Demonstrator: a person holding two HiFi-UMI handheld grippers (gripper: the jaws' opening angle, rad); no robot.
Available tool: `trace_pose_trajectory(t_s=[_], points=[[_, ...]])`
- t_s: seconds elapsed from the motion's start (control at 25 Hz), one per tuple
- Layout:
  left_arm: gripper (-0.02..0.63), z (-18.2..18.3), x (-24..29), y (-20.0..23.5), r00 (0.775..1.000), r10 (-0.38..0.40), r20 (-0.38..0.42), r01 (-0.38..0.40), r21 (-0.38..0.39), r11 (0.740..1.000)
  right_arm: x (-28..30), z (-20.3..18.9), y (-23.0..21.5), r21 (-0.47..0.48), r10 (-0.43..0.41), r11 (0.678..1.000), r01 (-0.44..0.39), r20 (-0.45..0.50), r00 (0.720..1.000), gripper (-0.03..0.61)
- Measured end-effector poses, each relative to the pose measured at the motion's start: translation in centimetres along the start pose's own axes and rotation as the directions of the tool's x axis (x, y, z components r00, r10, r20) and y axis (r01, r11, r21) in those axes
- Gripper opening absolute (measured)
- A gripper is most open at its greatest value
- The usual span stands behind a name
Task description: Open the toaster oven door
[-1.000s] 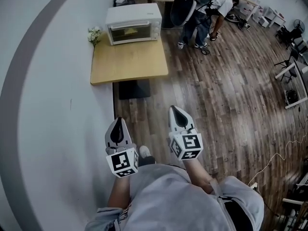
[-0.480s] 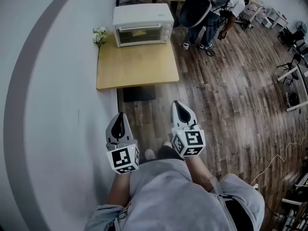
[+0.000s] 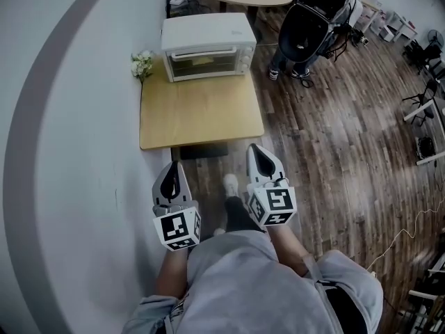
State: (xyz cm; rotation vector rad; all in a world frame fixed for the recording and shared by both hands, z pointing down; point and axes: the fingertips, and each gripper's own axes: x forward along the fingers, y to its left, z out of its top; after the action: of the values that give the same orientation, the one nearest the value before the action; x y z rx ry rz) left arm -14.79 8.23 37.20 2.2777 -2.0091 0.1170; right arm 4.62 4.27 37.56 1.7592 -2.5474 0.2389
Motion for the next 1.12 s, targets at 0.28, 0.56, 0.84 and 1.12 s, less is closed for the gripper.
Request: trace_pose_trajectory(t_s=[0.28,0.56,0.84,1.12], points=[[0.004,1.6,8.9,1.7,1.0,0.019,-0.001,-0.019,0.013,1.0,8.5,1.3,-1.8,-0.043,0.042,0.998,-0.043,-0.018,0.999,-0.002],[0.003,2.3,17.5,1.7,1.0,0.017,-0.022,-0.017,0.009,1.0,16.8,2.8,-4.3,-0.082,0.082,0.993,-0.085,-0.04,0.996,-0.002],[0.005,3.2,25.7,1.2,0.999,0.003,-0.046,-0.002,0.023,1.0,24.0,3.6,-7.0,-0.095,0.117,0.988,-0.125,-0.087,0.989,-0.002],[0.005,3.5,31.8,0.6,0.998,-0.011,-0.058,0.014,0.044,0.999,29.5,3.4,-9.0,-0.143,0.159,0.973,-0.18,-0.147,0.976,0.0]])
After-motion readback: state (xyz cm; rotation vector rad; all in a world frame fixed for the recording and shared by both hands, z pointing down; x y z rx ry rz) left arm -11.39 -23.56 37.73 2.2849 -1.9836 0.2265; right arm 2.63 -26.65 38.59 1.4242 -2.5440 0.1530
